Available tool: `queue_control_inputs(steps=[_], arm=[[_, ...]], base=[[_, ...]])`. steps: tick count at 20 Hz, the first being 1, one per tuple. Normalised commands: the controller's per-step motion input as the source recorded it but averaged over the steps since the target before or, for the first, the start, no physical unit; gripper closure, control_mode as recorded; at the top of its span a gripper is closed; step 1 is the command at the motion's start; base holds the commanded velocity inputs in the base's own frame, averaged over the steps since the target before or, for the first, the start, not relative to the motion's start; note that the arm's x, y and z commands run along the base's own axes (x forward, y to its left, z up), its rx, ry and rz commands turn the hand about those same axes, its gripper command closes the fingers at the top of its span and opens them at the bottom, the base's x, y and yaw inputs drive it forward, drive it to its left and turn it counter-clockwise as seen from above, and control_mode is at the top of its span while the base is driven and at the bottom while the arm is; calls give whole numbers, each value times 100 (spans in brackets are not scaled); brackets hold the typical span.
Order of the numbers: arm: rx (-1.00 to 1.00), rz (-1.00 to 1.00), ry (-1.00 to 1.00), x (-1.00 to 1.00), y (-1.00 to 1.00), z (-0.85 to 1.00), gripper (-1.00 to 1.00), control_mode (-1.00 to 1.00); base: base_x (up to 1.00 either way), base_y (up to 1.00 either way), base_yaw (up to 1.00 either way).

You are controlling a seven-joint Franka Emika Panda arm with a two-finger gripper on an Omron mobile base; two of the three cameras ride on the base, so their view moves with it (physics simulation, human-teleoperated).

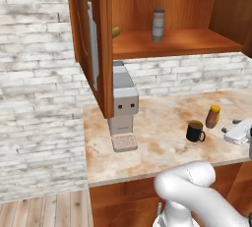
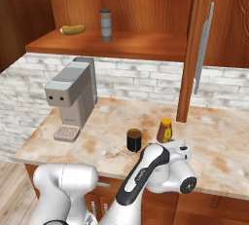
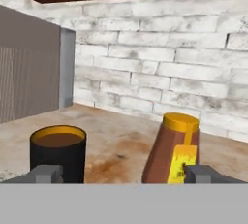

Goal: Pick the cinnamon and honey bottle from the cabinet and place them next to the mug.

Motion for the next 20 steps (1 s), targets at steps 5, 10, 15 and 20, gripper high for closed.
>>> queue_control_inputs(steps=[5,10,15,20], arm=[[2,4,-7,-50,96,13,-100,-100],[1,5,-12,-42,100,17,-100,-100],[0,1,-14,-47,54,51,-100,-100],[0,0,-20,-39,19,93,-100,-100]], base=[[0,0,0],[0,0,0],[0,0,0],[0,0,0]])
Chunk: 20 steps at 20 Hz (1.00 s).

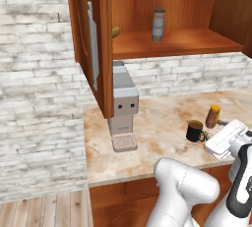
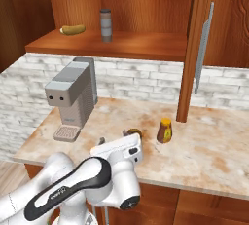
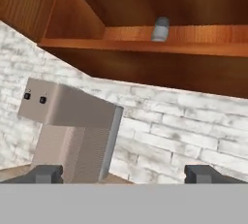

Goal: Pick the cinnamon and honey bottle from the cabinet and place them next to the mug.

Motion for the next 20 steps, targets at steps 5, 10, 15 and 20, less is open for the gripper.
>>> queue_control_inputs(steps=[5,10,15,20], arm=[[0,0,-22,-12,18,99,-100,-100],[0,1,-15,0,26,99,-100,-100],[0,0,-8,0,34,100,-100,-100],[1,0,-6,-8,51,97,-100,-100]], base=[[0,0,0],[0,0,0],[0,0,0],[0,0,0]])
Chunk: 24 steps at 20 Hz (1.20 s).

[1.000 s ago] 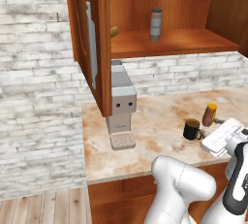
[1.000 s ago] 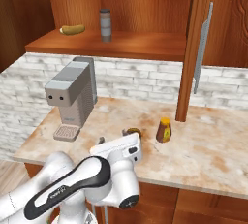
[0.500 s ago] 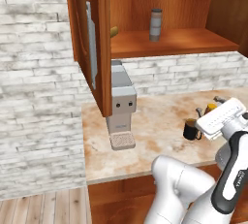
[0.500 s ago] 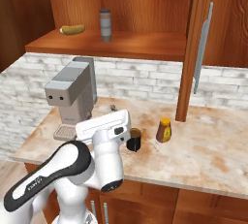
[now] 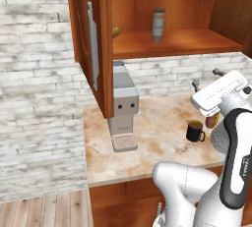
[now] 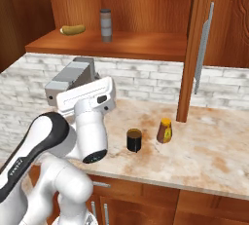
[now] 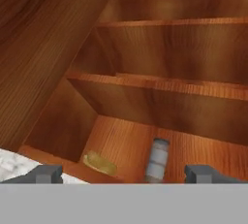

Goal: Pick the cinnamon and honey bottle from the cabinet and place them next to the mug.

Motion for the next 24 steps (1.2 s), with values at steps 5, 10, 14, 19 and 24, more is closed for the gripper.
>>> queue_control_inputs(steps=[5,10,14,19,24], arm=[[3,0,-4,-17,46,95,-100,-100],[5,0,0,-8,22,55,-100,-100],[0,0,6,8,0,16,-100,-100],[0,-3,23,14,0,71,-100,-100],[0,-14,29,2,0,20,-100,-100]], base=[[0,0,0],[0,0,0],[0,0,0],[0,0,0],[0,0,0]])
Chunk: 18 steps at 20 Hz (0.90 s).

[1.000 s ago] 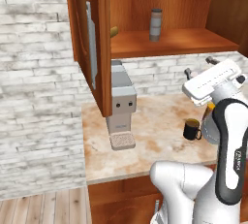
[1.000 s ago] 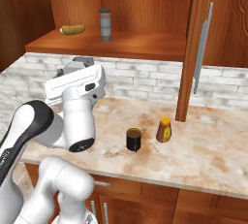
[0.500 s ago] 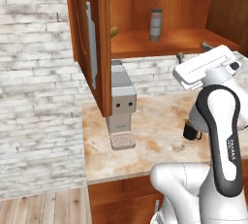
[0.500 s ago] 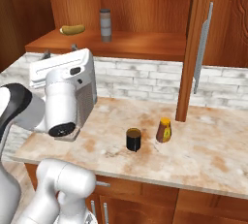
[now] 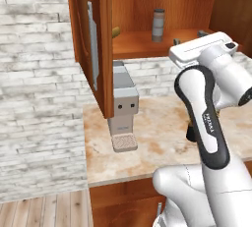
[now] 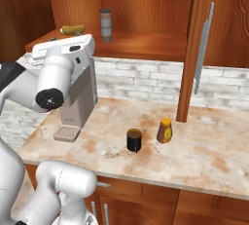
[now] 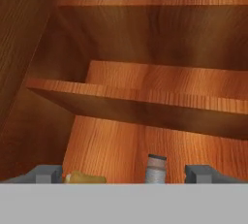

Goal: Pick the cinnamon and honey bottle from the cabinet and place them next to the mug.

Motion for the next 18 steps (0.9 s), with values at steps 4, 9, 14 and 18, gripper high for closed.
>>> queue_control_inputs(steps=[4,9,14,18], arm=[[0,-15,17,4,0,0,-100,-100],[0,-4,4,11,0,0,-100,-100],[0,0,8,52,0,0,-100,-100],[0,0,7,53,-6,-3,-100,-100]], base=[[0,0,0],[0,0,0],[0,0,0],[0,0,0]])
